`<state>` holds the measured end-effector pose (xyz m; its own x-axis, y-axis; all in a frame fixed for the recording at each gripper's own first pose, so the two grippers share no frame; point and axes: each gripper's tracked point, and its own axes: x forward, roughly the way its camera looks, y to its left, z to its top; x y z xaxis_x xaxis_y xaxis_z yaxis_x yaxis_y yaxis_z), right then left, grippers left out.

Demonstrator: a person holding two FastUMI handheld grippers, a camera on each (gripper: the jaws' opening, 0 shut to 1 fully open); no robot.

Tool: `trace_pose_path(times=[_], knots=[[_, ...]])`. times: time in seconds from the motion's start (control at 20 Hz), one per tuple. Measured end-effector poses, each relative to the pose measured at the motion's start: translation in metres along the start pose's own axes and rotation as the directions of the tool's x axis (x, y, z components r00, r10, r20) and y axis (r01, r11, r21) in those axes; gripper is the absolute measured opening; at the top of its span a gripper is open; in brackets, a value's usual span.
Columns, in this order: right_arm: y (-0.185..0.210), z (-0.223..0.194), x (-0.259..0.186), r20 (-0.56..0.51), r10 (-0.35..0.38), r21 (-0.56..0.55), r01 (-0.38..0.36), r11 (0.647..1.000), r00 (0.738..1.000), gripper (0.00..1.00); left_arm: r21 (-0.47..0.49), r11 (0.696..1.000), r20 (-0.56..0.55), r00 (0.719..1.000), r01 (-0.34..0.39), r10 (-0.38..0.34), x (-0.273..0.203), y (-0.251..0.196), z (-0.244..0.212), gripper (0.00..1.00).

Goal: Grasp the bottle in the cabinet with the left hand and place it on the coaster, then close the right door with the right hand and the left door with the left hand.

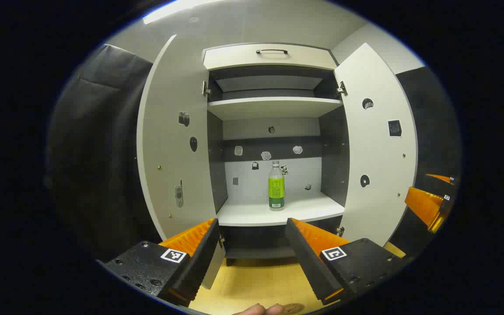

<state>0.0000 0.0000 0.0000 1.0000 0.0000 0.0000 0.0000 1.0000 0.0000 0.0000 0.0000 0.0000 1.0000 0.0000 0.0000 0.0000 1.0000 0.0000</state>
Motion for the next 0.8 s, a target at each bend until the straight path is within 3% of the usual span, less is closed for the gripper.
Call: trace_pose_path(times=[0.8], knots=[[0.006,-0.012,0.025,-0.031,-0.034,-0.006,0.034,0.999,0.999,0.99,0.017,0.999,-0.018,0.999,0.050,-0.049,0.040,0.007,-0.008,0.96]])
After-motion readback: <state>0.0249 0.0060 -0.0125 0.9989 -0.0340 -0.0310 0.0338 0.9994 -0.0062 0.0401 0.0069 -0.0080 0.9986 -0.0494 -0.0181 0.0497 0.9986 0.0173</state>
